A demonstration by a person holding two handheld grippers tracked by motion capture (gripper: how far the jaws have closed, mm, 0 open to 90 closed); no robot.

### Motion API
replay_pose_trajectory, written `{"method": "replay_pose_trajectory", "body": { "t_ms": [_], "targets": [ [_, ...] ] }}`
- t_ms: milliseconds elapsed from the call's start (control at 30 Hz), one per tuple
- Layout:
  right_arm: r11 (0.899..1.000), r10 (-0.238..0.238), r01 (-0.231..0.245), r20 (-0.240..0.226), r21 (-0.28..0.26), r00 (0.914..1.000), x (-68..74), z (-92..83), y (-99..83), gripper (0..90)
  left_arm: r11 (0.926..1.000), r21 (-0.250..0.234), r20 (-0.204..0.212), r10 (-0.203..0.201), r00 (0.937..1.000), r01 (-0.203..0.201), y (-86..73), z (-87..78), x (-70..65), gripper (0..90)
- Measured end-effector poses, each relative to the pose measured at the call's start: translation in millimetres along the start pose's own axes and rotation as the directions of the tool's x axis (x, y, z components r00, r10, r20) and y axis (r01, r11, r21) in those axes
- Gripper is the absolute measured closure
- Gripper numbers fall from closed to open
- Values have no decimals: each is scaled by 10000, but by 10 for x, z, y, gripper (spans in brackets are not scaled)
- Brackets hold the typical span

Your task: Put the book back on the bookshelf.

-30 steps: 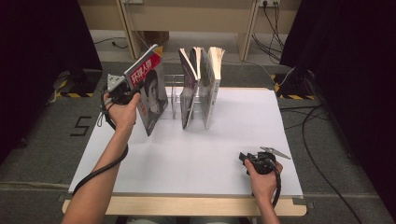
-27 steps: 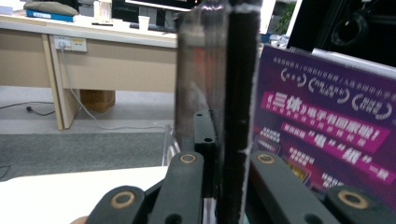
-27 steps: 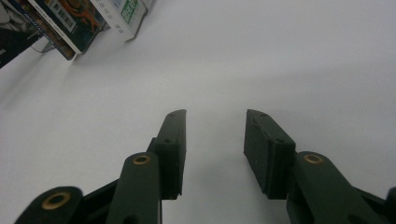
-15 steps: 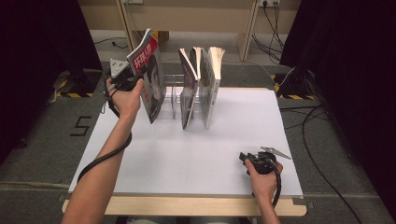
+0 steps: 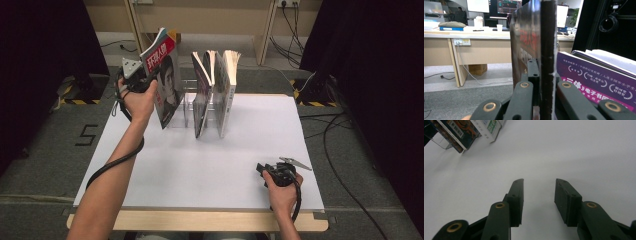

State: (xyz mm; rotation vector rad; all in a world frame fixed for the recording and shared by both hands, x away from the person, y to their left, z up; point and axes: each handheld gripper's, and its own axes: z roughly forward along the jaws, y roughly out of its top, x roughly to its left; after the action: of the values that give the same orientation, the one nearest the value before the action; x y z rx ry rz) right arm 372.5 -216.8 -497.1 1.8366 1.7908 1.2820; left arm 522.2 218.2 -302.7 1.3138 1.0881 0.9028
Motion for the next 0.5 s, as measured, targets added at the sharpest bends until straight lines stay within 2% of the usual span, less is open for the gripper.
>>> {"method": "replay_pose_trajectory", "body": {
  "t_ms": [400, 500],
  "targets": [
    [10000, -1, 1, -23, 0, 10000, -2, -4, -1, 600, 10000, -6, -228, 41, 9997, -41, -24, 43, 23, 865],
    [10000, -8, 8, -12, 1, 10000, -1, -1, -1, 601, 9998, 22, -334, 204, 9992, -203, -69, 35, 51, 865]
  ]
}}
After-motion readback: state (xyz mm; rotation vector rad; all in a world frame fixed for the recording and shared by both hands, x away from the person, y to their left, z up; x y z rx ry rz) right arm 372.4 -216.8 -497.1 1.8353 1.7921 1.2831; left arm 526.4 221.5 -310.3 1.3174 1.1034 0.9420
